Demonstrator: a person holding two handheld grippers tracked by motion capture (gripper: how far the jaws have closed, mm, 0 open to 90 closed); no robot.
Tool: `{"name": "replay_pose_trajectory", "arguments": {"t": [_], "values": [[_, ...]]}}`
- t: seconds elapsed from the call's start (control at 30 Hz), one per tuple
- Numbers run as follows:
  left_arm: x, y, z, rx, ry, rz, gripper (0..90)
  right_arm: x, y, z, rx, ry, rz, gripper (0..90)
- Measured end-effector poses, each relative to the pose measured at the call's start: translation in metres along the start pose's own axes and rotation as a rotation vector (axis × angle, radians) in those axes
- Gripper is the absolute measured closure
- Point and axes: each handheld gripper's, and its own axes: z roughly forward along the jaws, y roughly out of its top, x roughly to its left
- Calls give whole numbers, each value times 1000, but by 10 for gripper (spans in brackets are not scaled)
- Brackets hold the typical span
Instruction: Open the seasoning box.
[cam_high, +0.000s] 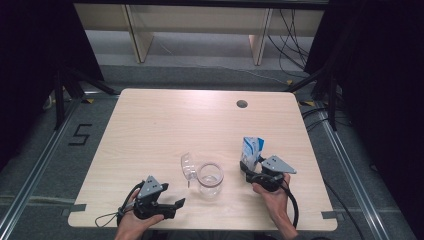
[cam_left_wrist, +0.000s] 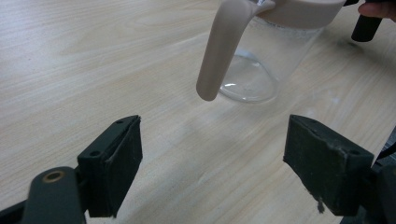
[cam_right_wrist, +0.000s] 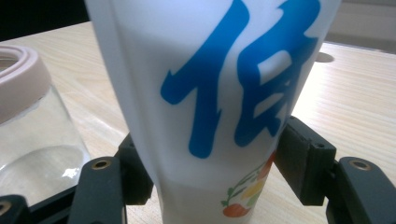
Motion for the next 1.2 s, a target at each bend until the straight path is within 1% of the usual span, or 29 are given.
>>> {"name": "replay_pose_trajectory", "arguments": {"t": [0.03,0.07,0.1,0.13,0.17,0.2,0.23,0.3,0.33,0.37,0.4,0.43,0.47,0.53,0.63,0.67,0.73,0.8,0.83,0.87,0.9,0.97,1.0,1.03,1.07,1.1,1.13,1.17,1.2], "values": [[0,0,0,-5,7,4,189,-1,0,0,13,26,3,379],[1,0,0,-7,4,-16,193,-6,1,0,17,50,-17,379],[1,0,-1,-8,9,-8,193,-8,2,1,13,71,-32,379],[1,0,0,-10,9,-19,193,-8,2,0,17,81,-15,379],[1,0,0,-9,7,-18,193,-11,2,1,17,86,-45,380],[1,0,0,-9,7,-18,193,-11,2,1,17,86,-45,380],[0,0,0,-11,5,-21,193,-15,3,2,12,128,-69,380],[0,0,1,-12,2,-24,193,-16,3,2,22,132,-69,380],[1,0,0,-3,0,3,193,-17,4,1,21,129,-87,380],[0,0,0,-4,4,-19,193,-19,4,3,18,159,-95,382],[0,0,0,-6,1,-16,193,-20,4,4,7,156,-120,383],[1,0,0,-7,1,-5,193,-20,4,4,25,170,-103,384],[1,0,0,-7,1,-8,193,-21,4,5,14,187,-105,384],[1,0,0,-5,-1,1,193,-21,5,5,24,195,-96,384],[0,0,1,-12,1,-21,193,-19,4,3,28,179,-76,384],[0,0,1,-12,1,-21,193,-22,4,5,0,173,-124,384],[0,0,1,-10,1,-23,193,-17,4,3,26,161,-77,360],[0,0,0,-7,6,-25,192,-16,4,3,22,150,-85,326],[0,0,0,-2,6,-18,192,-9,4,0,38,102,-37,246],[1,0,0,-8,5,3,193,-10,5,1,21,85,-48,234],[1,0,-1,1,3,-2,192,-6,4,-1,27,71,-12,219],[1,1,-1,-2,1,6,192,-6,5,-1,25,54,-31,194],[0,0,0,-6,6,-12,192,0,5,-2,19,24,-40,191],[-1,0,0,-9,3,-14,192,5,5,-4,21,-4,-2,185],[-1,0,0,-9,3,-14,192,5,6,-4,-8,-6,-17,184],[0,0,0,-4,7,-12,192,9,6,-5,0,-32,6,184],[0,0,0,-6,3,-14,192,9,6,-5,-8,-58,-24,178],[0,0,0,1,3,-4,192,10,6,-5,1,-67,-21,172],[0,0,0,-4,3,4,192,12,5,-4,-14,-81,-19,176]]}}
